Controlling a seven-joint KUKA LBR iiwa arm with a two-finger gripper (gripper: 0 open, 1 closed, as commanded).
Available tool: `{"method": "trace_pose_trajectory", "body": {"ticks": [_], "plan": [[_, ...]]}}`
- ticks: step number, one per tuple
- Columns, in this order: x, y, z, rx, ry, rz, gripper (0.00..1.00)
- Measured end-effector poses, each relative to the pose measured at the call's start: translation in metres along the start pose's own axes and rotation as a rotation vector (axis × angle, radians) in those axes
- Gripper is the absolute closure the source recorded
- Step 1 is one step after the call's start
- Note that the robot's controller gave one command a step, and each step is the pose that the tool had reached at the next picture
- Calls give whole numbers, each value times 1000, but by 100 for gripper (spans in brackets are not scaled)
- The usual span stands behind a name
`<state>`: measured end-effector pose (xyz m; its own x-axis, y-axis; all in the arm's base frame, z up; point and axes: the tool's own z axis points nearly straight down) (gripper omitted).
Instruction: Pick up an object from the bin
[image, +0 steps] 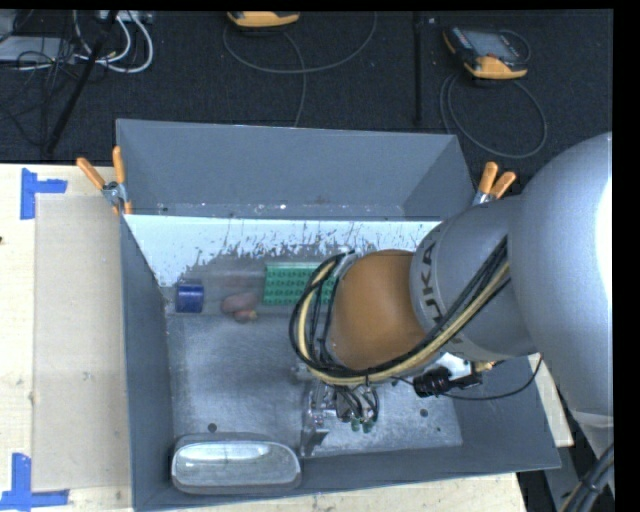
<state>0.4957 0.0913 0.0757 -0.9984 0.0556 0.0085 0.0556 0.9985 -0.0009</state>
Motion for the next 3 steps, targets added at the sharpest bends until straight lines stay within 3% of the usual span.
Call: {"method": "trace_pose_trajectory", "body": {"ticks": [1,2,3], "plan": [[-30,-53,4,-3,-12,27,0],[-31,-52,2,-4,-17,28,100],[-33,-87,-153,1,-16,-199,100]]}}
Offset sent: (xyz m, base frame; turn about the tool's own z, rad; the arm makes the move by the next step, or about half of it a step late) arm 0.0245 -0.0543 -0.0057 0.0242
